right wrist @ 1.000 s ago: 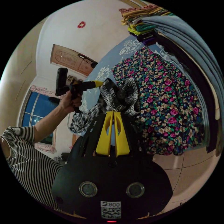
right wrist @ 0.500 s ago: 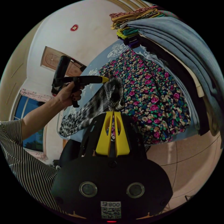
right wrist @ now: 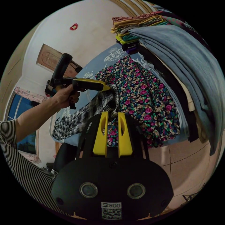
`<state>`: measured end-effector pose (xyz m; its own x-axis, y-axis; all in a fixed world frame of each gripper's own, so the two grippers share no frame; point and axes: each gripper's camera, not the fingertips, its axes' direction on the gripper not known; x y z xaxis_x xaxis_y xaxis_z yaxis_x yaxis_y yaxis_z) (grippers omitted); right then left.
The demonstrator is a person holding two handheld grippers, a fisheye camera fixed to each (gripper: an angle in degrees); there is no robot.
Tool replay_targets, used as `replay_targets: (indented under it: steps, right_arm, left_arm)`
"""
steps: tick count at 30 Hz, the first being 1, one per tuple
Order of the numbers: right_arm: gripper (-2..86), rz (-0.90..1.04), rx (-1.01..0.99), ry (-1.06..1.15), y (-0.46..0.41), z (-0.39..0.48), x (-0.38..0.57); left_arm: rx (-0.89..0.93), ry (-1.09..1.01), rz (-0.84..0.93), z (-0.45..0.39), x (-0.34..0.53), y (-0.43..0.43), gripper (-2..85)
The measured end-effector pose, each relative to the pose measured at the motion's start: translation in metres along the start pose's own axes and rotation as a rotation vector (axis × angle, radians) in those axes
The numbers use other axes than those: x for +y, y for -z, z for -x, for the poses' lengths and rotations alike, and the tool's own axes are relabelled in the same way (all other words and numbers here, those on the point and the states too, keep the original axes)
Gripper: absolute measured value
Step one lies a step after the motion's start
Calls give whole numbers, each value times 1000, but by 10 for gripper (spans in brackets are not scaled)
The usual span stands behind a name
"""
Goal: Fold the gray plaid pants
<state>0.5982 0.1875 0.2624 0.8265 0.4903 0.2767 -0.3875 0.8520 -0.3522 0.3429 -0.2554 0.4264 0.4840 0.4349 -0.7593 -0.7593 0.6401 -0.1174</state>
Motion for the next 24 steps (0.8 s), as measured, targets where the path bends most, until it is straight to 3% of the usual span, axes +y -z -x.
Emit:
replay_targets:
  steps: [11, 24]
  right_arm:
    - [29, 35, 60, 42, -11, 57, 7]
    - [12, -65, -102, 149, 3, 159, 19]
  left_arm:
    - [65, 6, -54, -5, 37, 42, 41]
    - [64, -75, -147, -10, 139, 142, 29]
